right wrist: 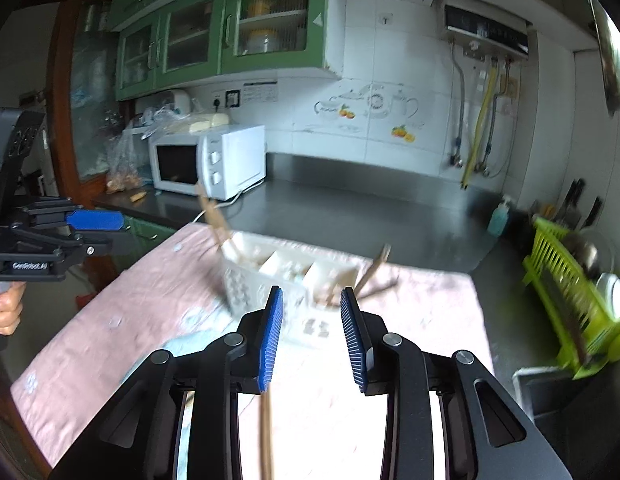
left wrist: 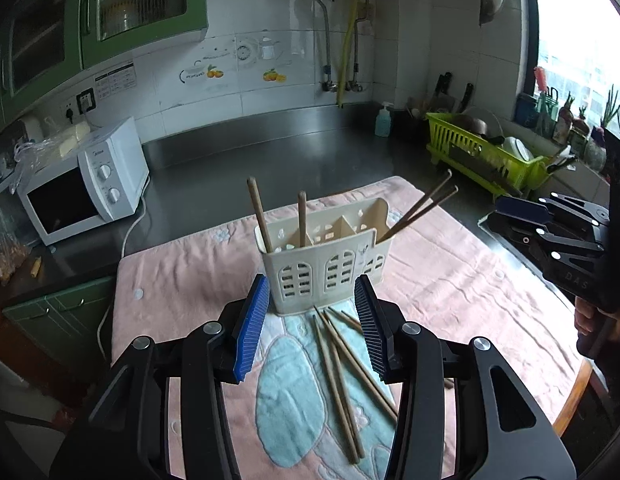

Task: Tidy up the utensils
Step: 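Move both open tools back toward the remaining chopsticks on the cloth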

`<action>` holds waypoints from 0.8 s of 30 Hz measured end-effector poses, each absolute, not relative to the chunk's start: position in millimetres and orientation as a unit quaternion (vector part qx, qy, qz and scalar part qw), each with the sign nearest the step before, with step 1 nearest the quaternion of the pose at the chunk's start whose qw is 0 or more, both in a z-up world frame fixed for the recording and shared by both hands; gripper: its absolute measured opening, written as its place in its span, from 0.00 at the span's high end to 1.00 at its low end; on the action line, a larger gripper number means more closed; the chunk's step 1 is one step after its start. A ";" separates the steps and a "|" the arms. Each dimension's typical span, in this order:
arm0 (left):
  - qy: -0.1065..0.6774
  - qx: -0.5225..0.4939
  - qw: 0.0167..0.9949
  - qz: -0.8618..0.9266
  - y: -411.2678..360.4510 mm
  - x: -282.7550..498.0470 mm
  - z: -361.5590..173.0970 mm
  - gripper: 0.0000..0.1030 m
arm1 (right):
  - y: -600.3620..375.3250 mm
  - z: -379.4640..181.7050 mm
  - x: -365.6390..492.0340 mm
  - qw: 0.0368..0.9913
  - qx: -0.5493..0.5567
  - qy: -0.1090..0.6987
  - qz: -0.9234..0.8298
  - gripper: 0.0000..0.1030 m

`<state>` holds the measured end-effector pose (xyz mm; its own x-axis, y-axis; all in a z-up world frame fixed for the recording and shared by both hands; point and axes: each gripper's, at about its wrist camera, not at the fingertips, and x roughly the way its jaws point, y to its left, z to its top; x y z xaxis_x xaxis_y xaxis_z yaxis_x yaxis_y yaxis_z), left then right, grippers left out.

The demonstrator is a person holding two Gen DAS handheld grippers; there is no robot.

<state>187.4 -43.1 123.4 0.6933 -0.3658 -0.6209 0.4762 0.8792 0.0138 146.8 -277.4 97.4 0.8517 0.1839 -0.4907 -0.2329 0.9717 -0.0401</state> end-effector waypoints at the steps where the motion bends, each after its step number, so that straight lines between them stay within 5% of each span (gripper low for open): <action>1: 0.320 0.088 0.915 -0.229 -41.2 180.7 114.4 0.56 | -277.1 89.4 140.2 0.961 -0.047 0.251 0.110 0.71; 15: 0.389 0.059 0.899 -0.194 -28.8 127.3 -19.0 0.56 | -286.5 -41.8 94.4 0.927 0.002 0.354 0.123 0.72; 24: 0.430 0.043 0.883 -0.184 -27.0 120.8 -66.1 0.65 | -273.9 -90.8 94.6 0.903 -0.005 0.407 0.134 0.80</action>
